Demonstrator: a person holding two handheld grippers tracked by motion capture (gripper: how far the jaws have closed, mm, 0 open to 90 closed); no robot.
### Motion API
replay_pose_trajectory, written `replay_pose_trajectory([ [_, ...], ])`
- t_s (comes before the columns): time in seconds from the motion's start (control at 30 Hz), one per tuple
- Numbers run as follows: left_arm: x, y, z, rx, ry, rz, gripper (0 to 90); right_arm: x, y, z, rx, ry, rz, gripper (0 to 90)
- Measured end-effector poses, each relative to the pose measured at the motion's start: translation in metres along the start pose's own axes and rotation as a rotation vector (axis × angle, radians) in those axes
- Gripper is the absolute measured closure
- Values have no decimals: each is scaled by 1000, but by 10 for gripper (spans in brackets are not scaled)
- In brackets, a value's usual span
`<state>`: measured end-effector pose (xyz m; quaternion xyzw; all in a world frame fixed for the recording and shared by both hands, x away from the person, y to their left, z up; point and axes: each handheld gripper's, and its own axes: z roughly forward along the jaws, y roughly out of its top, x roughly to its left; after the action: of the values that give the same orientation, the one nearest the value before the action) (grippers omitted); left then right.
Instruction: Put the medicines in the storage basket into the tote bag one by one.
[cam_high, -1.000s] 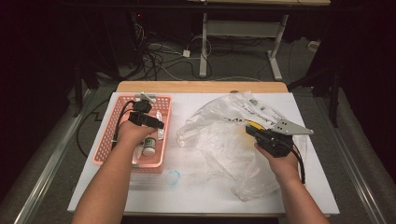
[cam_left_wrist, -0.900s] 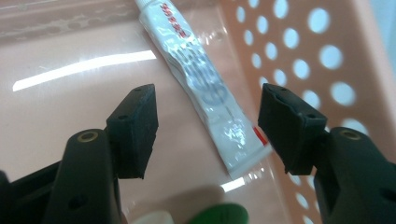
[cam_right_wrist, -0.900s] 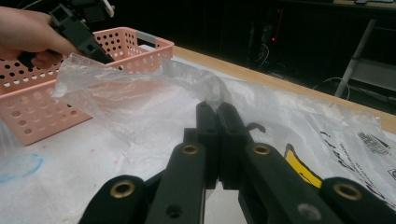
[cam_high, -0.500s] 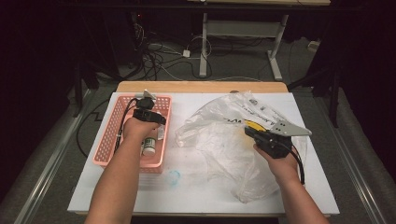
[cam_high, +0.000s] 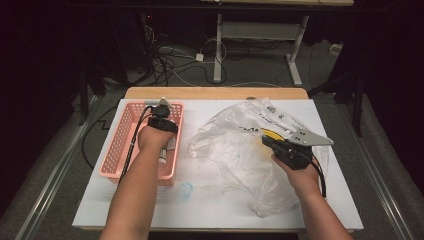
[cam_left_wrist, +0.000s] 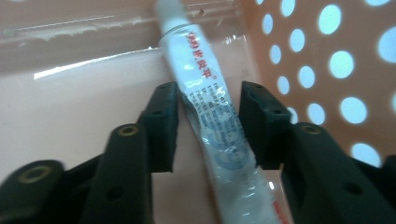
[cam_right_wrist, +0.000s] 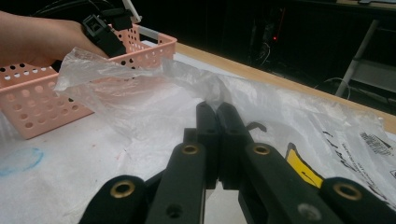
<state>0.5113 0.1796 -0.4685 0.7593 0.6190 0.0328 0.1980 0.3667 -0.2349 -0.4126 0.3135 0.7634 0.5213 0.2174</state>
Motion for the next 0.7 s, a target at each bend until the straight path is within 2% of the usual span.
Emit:
replay_pose_trajectory([
  [0.17, -3, 0, 1, -22, -4, -3, 671, 0, 0, 1, 3, -1, -3, 900],
  [0.53, -6, -1, 0, -36, 8, 22, 687, 0, 0, -1, -3, -3, 4, 900],
  [0.7, -6, -2, -7, -60, 8, 36, 695, -1, 1, -2, -5, -5, -2, 900],
])
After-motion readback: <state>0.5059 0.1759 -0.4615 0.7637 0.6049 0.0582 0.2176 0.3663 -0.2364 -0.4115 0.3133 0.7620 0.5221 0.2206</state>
